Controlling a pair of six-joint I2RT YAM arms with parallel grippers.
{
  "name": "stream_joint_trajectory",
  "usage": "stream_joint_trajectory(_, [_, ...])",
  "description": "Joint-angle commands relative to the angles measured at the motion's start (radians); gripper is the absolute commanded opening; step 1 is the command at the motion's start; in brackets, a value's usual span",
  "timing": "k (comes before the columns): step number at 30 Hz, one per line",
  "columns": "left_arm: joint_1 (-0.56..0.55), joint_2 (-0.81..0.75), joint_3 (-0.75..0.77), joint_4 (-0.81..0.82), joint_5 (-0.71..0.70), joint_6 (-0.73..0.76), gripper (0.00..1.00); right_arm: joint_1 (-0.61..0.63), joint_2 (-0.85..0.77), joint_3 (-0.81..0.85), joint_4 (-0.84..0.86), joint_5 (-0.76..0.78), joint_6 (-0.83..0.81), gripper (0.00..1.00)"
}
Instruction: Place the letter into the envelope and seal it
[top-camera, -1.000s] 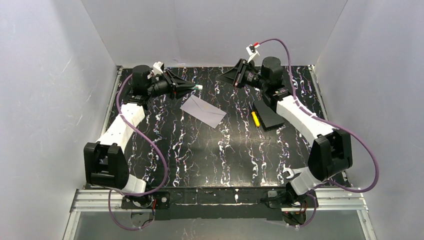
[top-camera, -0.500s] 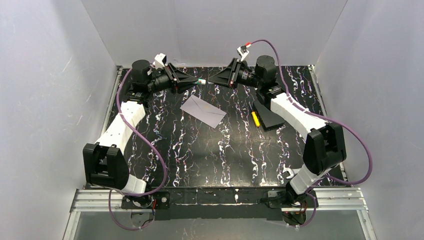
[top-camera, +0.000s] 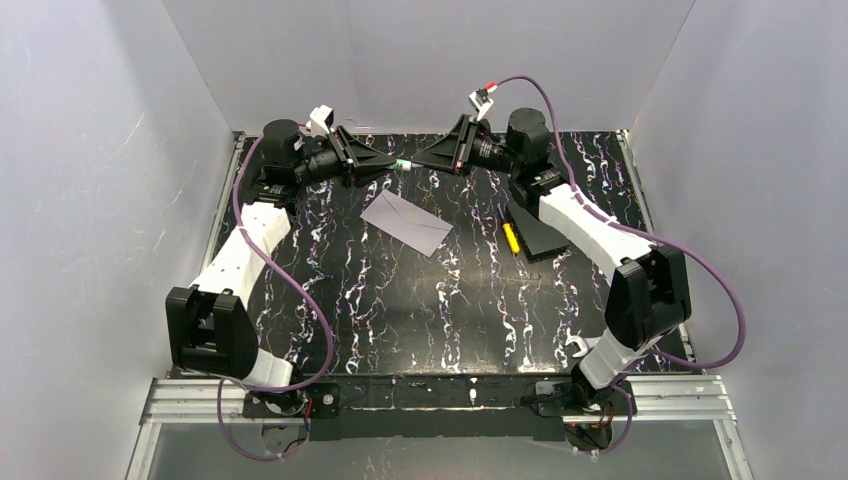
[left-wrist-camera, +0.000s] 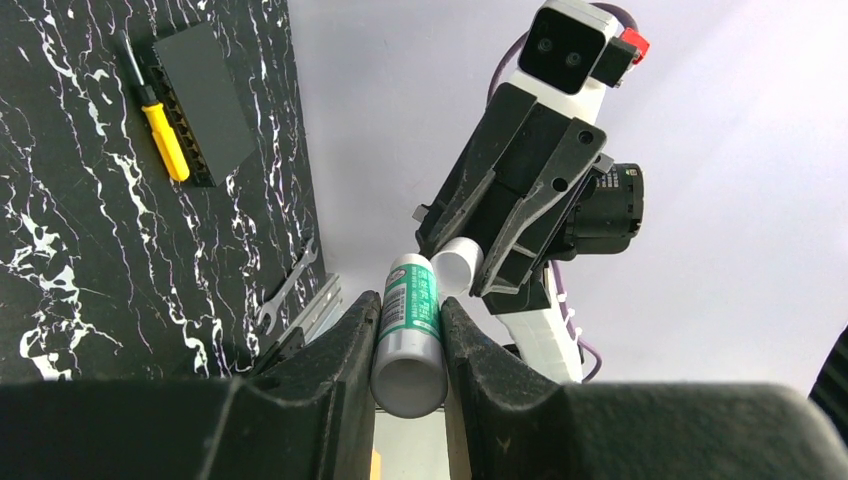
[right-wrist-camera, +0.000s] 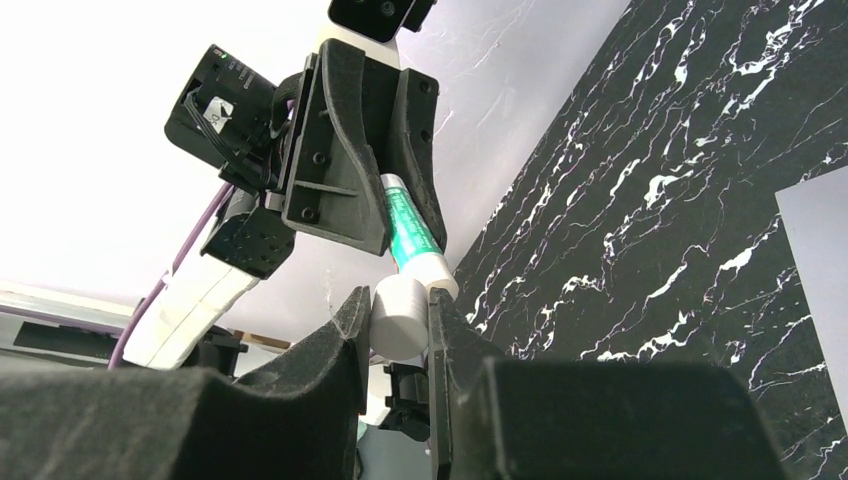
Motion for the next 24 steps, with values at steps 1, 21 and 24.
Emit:
stream_joint_trajectory(1, [-0.006,-0.039,0.035,0.025,0.041,0.023,0.0,0.008,0.015,0.059,-0.005,-0.006,-0.036,0.14])
stream_joint_trajectory(21, [-0.007,-0.028,0.023,0.09,0.055,-0.024,0.0,0.021,0.027,0.03,0.057,-0.002,-0.016,0.14])
stream_joint_trajectory(24, [-0.006,-0.03,0.019,0.09,0.046,-0.018,0.0,0.02,0.008,0.024,0.037,0.024,-0.027,0.14])
